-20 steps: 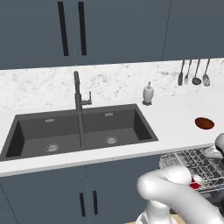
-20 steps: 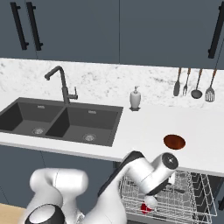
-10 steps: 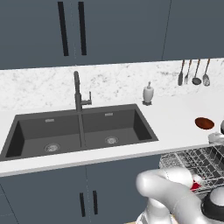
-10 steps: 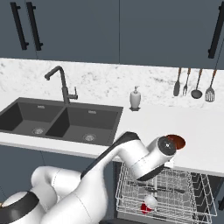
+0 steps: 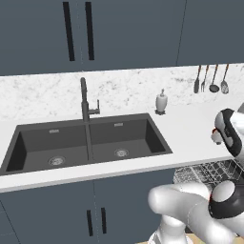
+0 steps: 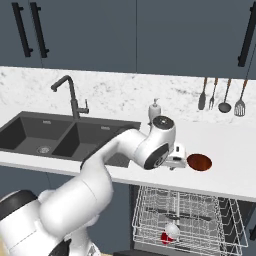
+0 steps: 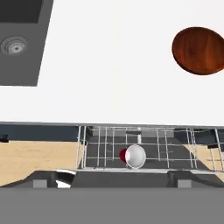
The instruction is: Pick up the cup and bowl from the counter, place them in the dishwasher, and close the dishwasher door.
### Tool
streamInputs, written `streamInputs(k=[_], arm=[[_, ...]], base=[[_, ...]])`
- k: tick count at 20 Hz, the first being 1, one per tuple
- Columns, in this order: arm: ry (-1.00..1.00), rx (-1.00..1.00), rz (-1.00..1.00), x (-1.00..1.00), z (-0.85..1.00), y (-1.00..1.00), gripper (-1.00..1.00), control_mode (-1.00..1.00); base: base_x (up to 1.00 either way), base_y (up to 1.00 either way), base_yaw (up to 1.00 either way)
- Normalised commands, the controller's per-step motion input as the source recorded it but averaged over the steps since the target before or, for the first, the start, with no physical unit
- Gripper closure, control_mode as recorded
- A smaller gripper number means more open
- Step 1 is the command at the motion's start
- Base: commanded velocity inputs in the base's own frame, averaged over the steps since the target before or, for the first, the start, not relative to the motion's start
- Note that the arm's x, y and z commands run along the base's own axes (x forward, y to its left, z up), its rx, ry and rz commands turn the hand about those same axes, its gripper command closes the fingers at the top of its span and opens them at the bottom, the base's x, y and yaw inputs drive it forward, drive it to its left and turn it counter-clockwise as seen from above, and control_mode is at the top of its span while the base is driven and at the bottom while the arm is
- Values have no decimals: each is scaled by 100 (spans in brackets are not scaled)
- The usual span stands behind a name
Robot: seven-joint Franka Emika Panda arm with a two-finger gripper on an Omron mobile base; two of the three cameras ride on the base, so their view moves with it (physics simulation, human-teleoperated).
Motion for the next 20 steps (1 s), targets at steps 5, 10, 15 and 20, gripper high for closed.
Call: streamInputs(k=[5, 10, 15, 20], arm=[[17, -7, 0, 50, 0, 4, -100, -100], [1, 2, 0, 27, 0, -15, -100, -100], [1, 7, -1, 46, -9, -30, -100, -100], [1, 1, 0, 51, -41, -15, -100, -100]], base=[[0, 0, 0], [0, 0, 0], [0, 0, 0], [0, 0, 0]])
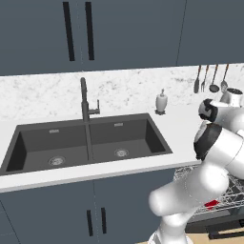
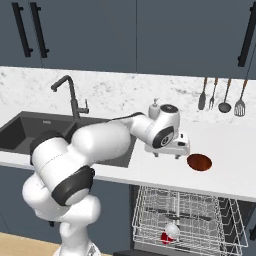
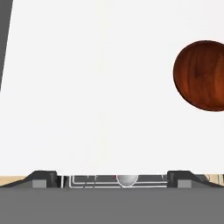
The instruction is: Pick up the cup and bowl from the counter, place them in the dishwasher, and close the dishwasher door.
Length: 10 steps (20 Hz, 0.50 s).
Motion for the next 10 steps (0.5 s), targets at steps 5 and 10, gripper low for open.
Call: streamInputs(k=[5, 10], arm=[[4, 0, 0, 29, -22, -2, -100, -100], [0, 0, 0, 27, 0, -30, -100, -100]], base=[[0, 0, 0], [0, 0, 0]])
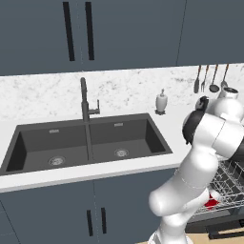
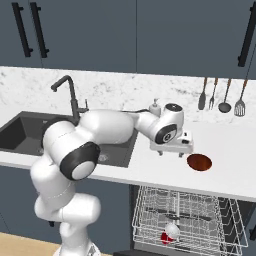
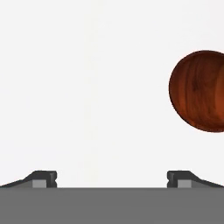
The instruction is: Pick up the cup and bowl from the counter, place them in the dishwasher, and close the dishwasher door.
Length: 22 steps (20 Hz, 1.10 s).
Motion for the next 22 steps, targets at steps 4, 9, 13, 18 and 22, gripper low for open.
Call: streamInputs(k=[4, 9, 13, 18, 22], arm=[[0, 0, 0, 17, 0, -28, -100, -100], [4, 0, 0, 15, -10, -19, -100, -100], [5, 0, 0, 13, -20, -8, -100, -100], [4, 0, 0, 9, -25, -7, -100, -100], [2, 0, 0, 5, -13, -8, -100, -100]], base=[[0, 0, 0], [0, 0, 0], [0, 0, 0], [0, 0, 0], [0, 0, 0]])
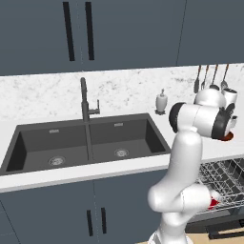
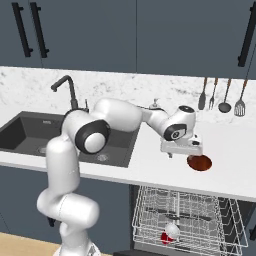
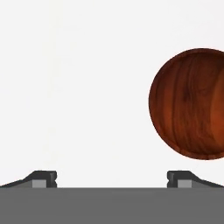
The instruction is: Pick up the cup and bowl from the counter, place them in the dishwasher, and close the dishwasher door.
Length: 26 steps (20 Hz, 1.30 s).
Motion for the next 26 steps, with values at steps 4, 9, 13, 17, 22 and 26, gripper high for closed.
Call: streamInputs(k=[4, 9, 13, 17, 22, 26], arm=[[0, 0, 0, 23, -3, -24, -100, -100], [0, 0, 0, 36, -5, -27, -100, -100], [0, 0, 0, 37, -15, -25, -100, -100], [0, 0, 0, 18, -16, -14, -100, -100], [0, 1, 0, 3, -14, -6, -100, -100], [0, 0, 0, 0, -26, 0, -100, -100]], base=[[0, 0, 0], [0, 0, 0], [0, 0, 0], [0, 0, 0], [0, 0, 0], [0, 0, 0]])
